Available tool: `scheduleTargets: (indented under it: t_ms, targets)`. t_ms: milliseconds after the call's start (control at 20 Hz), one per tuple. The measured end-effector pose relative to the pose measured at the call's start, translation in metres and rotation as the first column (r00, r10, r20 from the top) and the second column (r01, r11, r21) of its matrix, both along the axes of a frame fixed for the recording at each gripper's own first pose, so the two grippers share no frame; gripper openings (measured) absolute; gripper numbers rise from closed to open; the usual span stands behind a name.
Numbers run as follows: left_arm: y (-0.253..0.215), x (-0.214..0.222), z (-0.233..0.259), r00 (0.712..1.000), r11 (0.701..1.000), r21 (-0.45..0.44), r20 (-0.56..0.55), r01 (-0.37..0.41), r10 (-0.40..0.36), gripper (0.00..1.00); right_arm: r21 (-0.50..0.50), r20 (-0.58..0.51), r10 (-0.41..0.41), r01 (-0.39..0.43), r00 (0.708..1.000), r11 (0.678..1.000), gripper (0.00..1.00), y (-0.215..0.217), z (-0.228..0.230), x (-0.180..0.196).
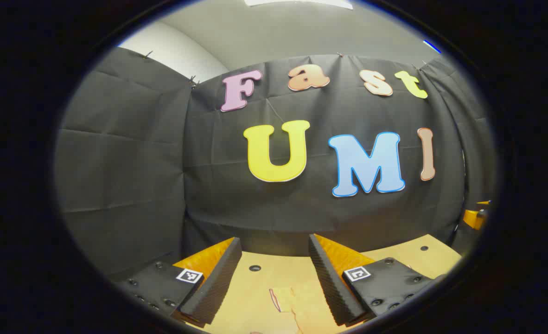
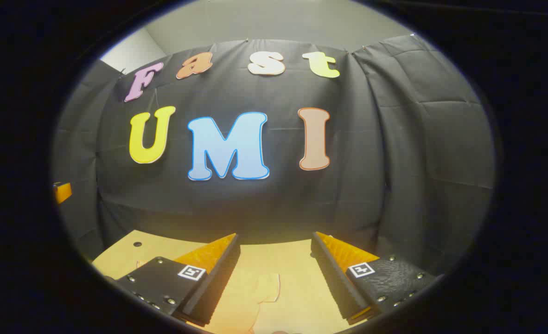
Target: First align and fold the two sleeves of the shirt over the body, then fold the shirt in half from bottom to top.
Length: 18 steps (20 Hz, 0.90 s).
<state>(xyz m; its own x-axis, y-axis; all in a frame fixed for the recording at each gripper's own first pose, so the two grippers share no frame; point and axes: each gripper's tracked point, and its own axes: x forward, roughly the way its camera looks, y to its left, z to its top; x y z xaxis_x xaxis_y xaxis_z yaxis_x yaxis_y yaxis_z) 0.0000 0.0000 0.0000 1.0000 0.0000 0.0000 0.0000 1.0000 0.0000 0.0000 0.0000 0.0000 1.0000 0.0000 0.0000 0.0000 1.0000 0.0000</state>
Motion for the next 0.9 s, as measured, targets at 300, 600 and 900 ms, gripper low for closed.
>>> scheduleTargets:
  t_ms: [300, 600, 900]
  targets:
    - [0.001, 0.0, 0.0, 1.0, 1.0, 0.007, -0.002, -0.005, 0.005, 0.95, -0.002, -0.014, -0.001, 0.001, 1.0, 1.0, 0.96, -0.002, -0.006, 0.003]
    - [0.0, 0.001, -0.001, 1.0, 1.0, 0.009, -0.004, -0.005, 0.005, 0.95, 0.001, -0.047, -0.009, 0.009, 0.999, 1.0, 0.96, -0.005, -0.021, 0.013]
    - [-0.001, 0.0, -0.004, 0.999, 1.0, -0.02, -0.036, 0.007, -0.008, 0.95, 0.027, -0.275, -0.025, 0.033, 0.961, 0.999, 0.96, -0.018, -0.112, 0.066]
